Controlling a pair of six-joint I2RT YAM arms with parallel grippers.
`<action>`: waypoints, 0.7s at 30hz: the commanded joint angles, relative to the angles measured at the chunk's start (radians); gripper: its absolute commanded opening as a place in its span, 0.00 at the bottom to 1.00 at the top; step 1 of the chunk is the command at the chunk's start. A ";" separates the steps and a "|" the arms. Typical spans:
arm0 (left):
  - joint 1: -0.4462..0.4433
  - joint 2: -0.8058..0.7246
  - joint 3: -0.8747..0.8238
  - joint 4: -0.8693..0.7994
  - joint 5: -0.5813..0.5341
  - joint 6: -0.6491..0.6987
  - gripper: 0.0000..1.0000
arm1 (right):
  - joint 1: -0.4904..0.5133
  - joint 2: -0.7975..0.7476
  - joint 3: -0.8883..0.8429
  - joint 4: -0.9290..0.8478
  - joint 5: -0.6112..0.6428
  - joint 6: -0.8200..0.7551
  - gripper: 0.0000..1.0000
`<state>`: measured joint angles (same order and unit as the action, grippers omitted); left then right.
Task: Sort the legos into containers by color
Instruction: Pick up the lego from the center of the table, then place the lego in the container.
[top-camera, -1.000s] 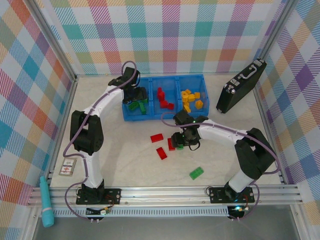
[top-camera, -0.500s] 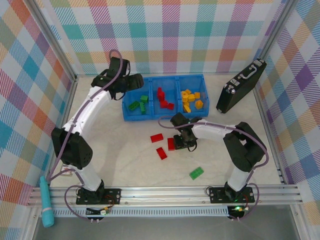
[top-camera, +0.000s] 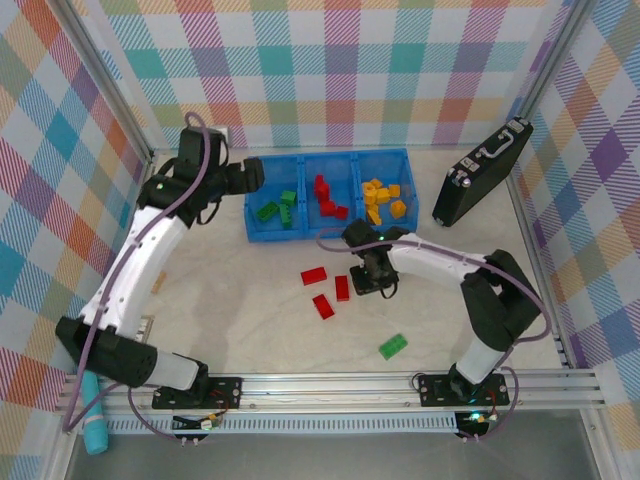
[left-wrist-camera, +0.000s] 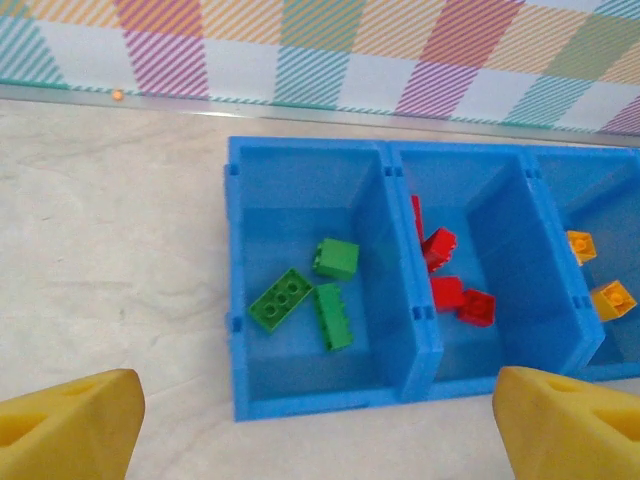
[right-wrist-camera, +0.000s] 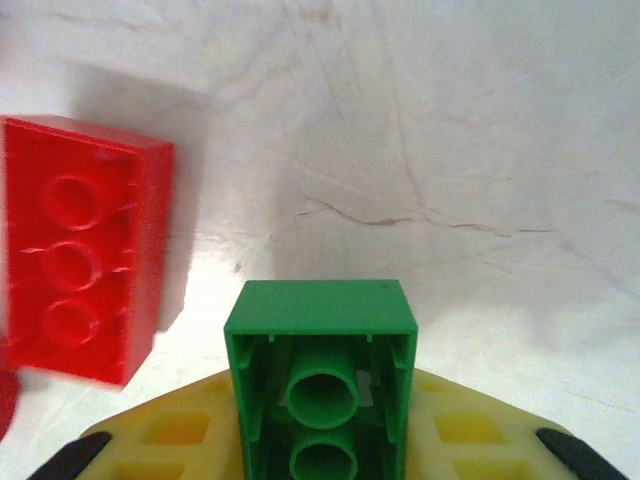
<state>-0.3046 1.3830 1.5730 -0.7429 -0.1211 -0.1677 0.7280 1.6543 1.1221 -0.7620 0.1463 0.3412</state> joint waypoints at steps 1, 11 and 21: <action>0.029 -0.094 -0.064 -0.002 -0.019 0.090 0.91 | 0.000 -0.060 0.155 -0.093 0.055 -0.099 0.31; 0.058 -0.258 -0.209 -0.005 0.121 0.162 0.94 | -0.012 0.284 0.860 -0.067 0.080 -0.391 0.32; 0.068 -0.318 -0.305 -0.054 0.174 0.134 0.94 | -0.012 0.697 1.374 -0.049 0.020 -0.476 0.34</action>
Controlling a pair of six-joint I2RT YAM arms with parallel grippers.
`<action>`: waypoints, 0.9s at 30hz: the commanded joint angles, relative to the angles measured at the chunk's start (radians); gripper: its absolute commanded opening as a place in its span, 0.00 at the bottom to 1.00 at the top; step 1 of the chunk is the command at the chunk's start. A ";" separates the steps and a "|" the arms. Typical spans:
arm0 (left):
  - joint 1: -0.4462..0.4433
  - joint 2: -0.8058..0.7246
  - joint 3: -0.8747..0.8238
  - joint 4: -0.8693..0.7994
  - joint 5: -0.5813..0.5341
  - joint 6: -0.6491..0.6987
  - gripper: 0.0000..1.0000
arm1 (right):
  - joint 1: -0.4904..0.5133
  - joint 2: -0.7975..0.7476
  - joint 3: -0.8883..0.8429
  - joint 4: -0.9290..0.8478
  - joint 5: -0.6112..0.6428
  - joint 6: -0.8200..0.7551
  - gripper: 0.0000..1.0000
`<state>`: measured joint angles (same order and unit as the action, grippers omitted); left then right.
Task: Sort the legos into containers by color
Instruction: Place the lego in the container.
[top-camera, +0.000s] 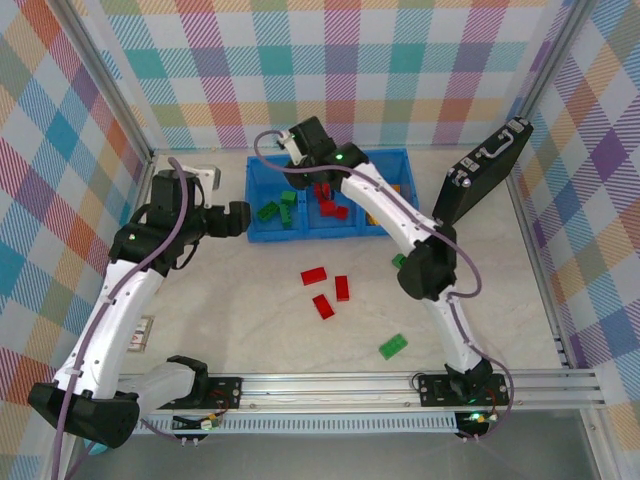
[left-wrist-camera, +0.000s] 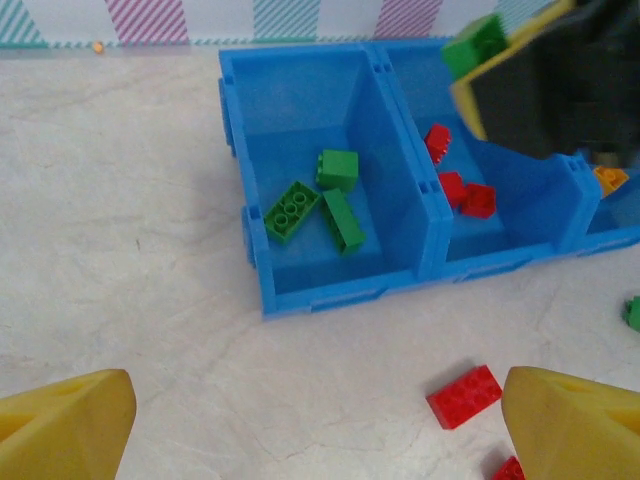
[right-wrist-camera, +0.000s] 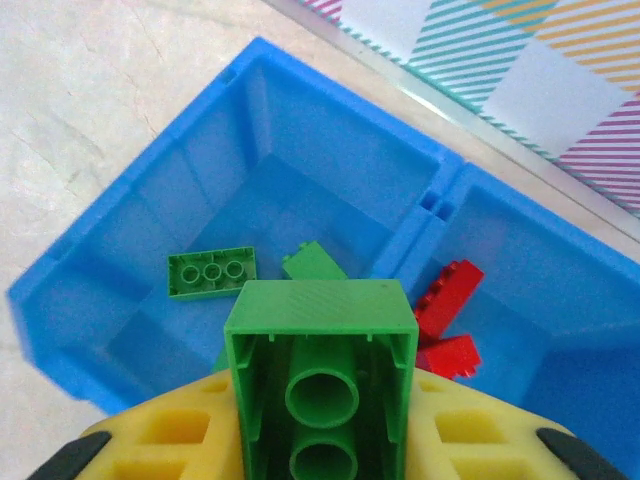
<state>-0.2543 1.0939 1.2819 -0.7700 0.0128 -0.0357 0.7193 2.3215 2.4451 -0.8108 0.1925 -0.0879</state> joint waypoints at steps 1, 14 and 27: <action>0.020 -0.029 -0.020 -0.027 0.045 0.002 0.95 | -0.003 0.039 0.051 0.019 -0.032 -0.046 0.34; 0.030 0.047 -0.039 -0.024 0.140 -0.012 0.95 | 0.014 0.145 0.044 0.112 -0.071 -0.106 0.38; -0.019 0.100 -0.154 -0.124 0.153 -0.214 1.00 | 0.020 0.191 0.052 0.154 -0.086 -0.151 0.50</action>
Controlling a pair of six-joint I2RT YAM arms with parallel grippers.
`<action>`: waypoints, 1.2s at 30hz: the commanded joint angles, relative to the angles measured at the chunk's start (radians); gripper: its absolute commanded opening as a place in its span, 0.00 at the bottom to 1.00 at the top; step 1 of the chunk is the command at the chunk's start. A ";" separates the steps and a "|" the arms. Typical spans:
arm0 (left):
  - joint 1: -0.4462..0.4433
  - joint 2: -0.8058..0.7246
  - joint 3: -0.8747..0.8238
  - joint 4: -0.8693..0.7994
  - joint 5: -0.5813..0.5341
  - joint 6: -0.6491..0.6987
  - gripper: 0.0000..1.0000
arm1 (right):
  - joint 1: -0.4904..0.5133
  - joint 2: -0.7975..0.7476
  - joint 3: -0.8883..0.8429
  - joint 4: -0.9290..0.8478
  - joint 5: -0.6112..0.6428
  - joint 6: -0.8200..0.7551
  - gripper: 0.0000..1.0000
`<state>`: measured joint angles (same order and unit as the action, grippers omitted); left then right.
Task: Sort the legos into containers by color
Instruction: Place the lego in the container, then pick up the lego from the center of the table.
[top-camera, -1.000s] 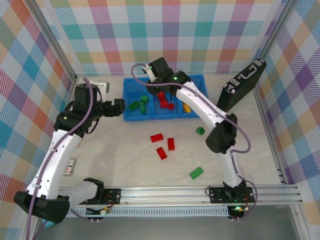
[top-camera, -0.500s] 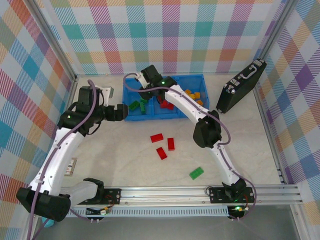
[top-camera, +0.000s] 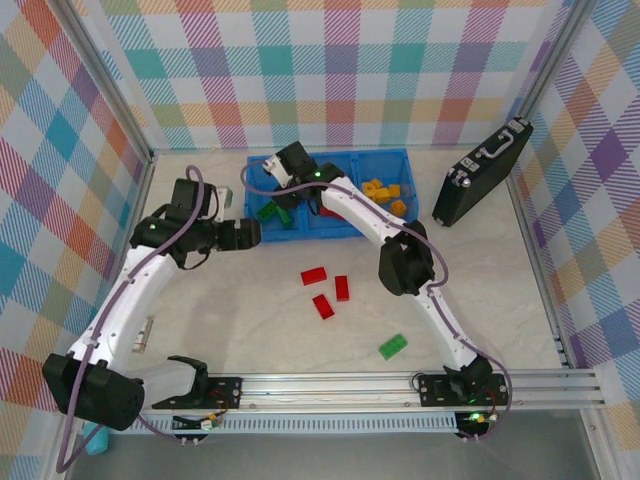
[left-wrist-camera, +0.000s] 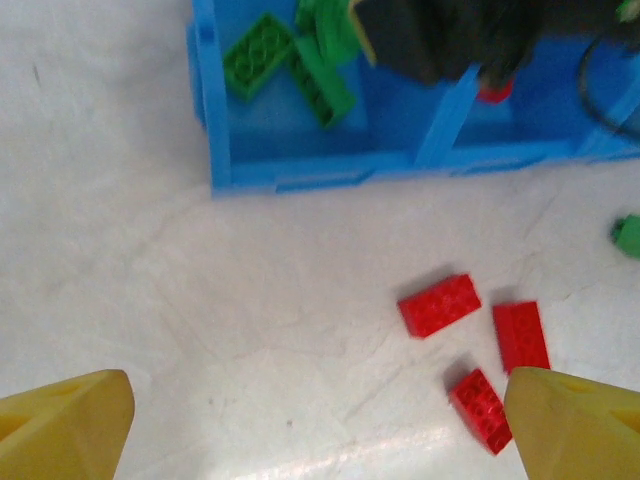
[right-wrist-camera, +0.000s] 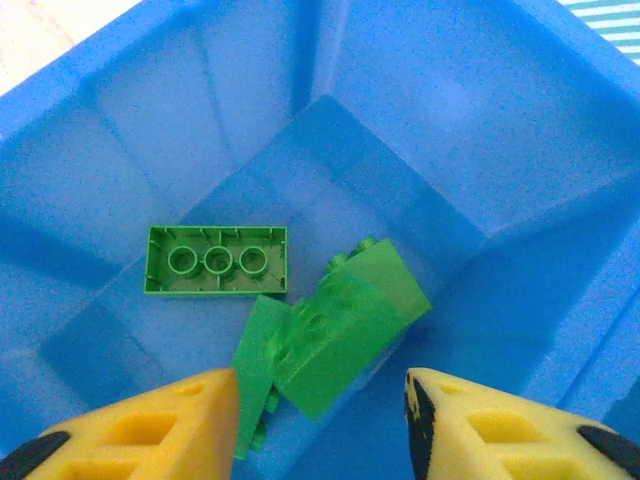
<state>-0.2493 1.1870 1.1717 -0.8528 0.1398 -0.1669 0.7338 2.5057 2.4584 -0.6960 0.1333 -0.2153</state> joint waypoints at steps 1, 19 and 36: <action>-0.036 0.013 -0.057 -0.028 0.041 -0.100 1.00 | 0.006 0.007 0.039 0.042 -0.030 -0.025 0.51; -0.390 0.292 -0.099 0.324 -0.197 0.232 0.93 | -0.066 -0.322 -0.015 -0.031 -0.268 -0.053 0.67; -0.462 0.564 0.022 0.326 -0.130 0.480 0.87 | -0.243 -0.844 -0.511 0.051 -0.456 0.148 0.94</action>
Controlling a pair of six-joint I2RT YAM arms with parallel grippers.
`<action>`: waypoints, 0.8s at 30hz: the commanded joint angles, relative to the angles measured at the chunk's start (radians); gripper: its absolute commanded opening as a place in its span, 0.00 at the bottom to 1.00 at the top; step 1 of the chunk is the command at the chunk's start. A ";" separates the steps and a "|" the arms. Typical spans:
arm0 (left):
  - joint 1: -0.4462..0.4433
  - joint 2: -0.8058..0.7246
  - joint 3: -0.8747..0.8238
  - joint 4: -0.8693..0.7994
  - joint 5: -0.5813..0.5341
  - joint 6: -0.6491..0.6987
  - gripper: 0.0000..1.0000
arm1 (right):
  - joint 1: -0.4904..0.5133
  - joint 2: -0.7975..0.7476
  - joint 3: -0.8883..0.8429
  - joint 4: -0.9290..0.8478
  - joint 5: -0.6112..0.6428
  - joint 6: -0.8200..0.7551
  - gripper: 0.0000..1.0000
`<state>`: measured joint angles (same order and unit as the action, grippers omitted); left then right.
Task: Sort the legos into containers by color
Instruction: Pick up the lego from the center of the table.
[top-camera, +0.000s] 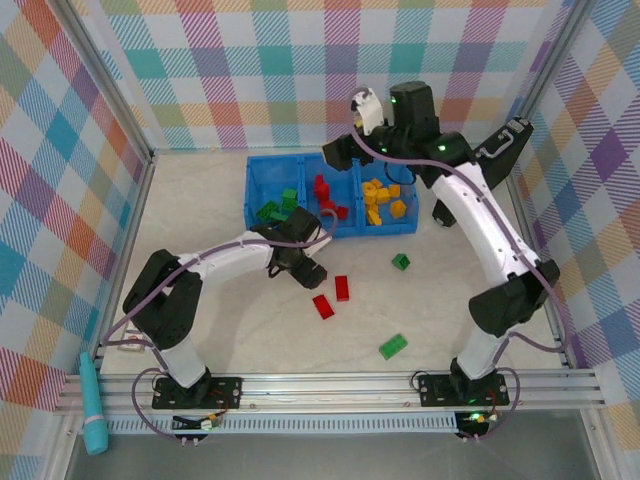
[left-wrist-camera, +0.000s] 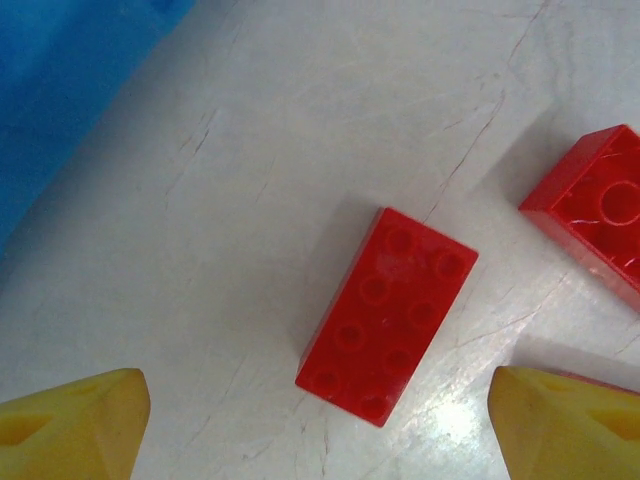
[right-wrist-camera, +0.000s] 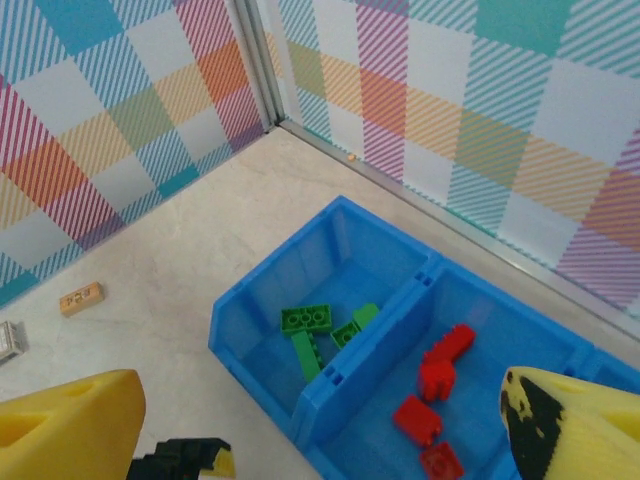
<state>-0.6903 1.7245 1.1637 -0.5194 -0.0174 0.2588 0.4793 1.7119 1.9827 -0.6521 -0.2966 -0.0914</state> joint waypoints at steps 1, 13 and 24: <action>-0.025 0.036 0.035 -0.011 0.029 0.058 0.87 | 0.003 -0.069 -0.060 -0.005 -0.012 0.025 0.97; -0.052 0.145 0.071 -0.011 -0.034 0.100 0.81 | -0.045 -0.246 -0.244 -0.070 -0.028 0.046 1.00; -0.052 0.231 0.109 -0.031 -0.060 0.081 0.56 | -0.045 -0.285 -0.242 -0.136 -0.052 0.032 1.00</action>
<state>-0.7406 1.9129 1.2495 -0.5446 -0.0376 0.3389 0.4339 1.4506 1.7409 -0.7677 -0.3264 -0.0597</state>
